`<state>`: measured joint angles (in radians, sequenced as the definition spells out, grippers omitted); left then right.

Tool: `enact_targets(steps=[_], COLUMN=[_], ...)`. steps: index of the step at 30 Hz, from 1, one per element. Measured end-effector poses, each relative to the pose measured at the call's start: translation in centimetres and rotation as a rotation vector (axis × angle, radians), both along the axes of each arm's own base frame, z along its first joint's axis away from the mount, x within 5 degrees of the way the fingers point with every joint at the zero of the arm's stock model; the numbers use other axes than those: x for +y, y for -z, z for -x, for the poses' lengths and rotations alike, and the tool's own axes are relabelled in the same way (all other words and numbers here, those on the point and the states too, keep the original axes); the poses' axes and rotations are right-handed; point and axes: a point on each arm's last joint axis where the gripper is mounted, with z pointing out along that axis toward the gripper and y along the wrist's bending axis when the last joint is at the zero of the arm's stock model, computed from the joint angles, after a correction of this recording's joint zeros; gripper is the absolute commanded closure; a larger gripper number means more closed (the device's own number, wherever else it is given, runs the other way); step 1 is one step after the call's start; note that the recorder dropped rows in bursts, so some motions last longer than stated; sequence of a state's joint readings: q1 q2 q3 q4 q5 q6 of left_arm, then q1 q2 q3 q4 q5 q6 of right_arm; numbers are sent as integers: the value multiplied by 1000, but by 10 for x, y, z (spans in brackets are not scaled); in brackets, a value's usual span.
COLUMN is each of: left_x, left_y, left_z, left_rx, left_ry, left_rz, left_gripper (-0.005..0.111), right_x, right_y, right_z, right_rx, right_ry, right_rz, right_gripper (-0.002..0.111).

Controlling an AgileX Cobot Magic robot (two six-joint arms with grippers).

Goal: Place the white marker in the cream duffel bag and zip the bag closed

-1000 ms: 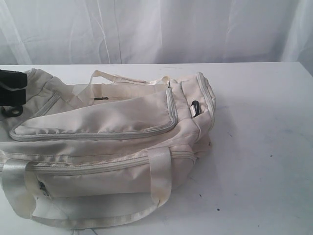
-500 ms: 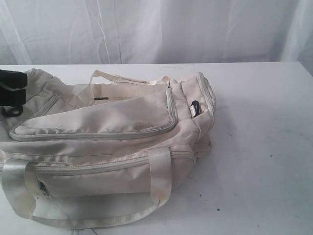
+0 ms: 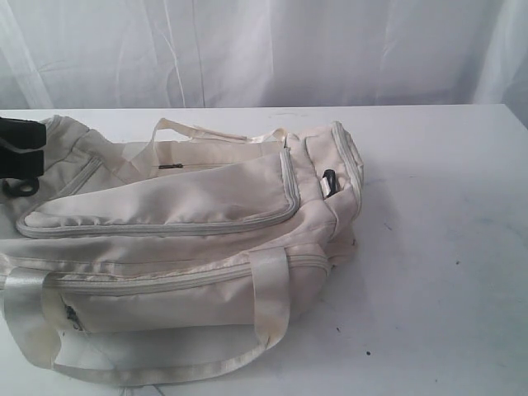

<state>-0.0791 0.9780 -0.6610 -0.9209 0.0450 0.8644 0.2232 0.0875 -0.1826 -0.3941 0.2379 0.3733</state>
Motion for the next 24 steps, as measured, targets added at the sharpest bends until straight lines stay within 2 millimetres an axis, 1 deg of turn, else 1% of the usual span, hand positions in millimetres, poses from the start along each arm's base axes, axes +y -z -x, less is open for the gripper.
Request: enact_targets(steps=[9, 13, 19, 24], left_x=[0, 0, 0, 0], left_y=[0, 0, 0, 0], left_z=[0, 0, 0, 0], left_rx=[0, 0, 0, 0], left_ry=[0, 0, 0, 0], left_rz=[0, 0, 0, 0], left_gripper=[91, 91, 91, 91], right_x=[4, 5, 4, 6], right_y=[29, 40, 47, 48], right_z=[-3, -2, 1, 1], right_rx=[106, 115, 84, 77], right_ry=[-29, -36, -45, -65], right_rz=[-63, -74, -55, -5], right_gripper=[108, 108, 108, 108])
